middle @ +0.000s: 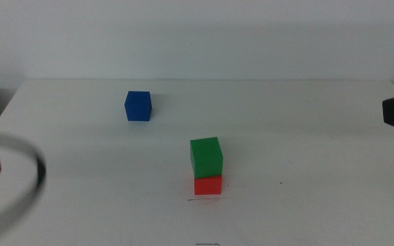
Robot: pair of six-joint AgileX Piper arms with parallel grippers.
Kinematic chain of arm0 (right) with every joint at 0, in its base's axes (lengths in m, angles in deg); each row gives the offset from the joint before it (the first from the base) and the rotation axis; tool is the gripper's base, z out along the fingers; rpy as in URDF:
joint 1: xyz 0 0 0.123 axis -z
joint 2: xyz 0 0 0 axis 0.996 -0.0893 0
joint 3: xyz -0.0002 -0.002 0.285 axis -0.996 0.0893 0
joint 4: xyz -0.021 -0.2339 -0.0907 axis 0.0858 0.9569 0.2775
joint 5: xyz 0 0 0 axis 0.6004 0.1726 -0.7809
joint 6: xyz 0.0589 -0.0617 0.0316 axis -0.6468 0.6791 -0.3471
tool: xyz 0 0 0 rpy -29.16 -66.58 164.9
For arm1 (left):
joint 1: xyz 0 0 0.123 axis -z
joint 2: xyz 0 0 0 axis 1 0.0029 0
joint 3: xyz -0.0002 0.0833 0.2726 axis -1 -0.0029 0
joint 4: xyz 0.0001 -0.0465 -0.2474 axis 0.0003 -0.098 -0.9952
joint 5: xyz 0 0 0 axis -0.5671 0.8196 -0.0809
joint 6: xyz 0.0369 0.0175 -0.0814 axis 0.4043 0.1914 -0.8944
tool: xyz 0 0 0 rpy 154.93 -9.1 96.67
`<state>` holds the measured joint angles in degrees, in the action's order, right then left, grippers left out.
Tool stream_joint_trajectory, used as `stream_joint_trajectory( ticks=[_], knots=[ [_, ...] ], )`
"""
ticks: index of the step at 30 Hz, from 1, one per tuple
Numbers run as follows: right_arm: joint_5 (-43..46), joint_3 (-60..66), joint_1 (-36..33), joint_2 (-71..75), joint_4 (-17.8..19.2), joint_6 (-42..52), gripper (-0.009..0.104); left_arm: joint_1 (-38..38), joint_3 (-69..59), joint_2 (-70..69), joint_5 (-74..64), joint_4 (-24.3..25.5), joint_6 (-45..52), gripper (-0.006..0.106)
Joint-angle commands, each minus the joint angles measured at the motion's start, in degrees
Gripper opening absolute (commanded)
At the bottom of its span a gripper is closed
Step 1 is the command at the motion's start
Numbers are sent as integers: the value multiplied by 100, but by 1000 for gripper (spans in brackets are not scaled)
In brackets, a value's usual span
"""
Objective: Stack red cubes first, then green, then blue cubes in a specific spot.
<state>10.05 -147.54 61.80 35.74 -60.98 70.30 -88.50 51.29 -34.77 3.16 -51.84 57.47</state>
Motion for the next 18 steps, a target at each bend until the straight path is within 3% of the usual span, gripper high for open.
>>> stream_joint_trajectory(
  ticks=[1,7,18],
  knots=[
    [340,-144,44,23,11,85,79,2,1024,760,-565,-308,-7,93],
    [340,-144,44,23,11,85,79,2,2785,2335,-2181,-1142,-28,93],
    [340,-144,44,23,11,85,79,8,4907,4577,-2968,-1250,246,93]
  ],
)
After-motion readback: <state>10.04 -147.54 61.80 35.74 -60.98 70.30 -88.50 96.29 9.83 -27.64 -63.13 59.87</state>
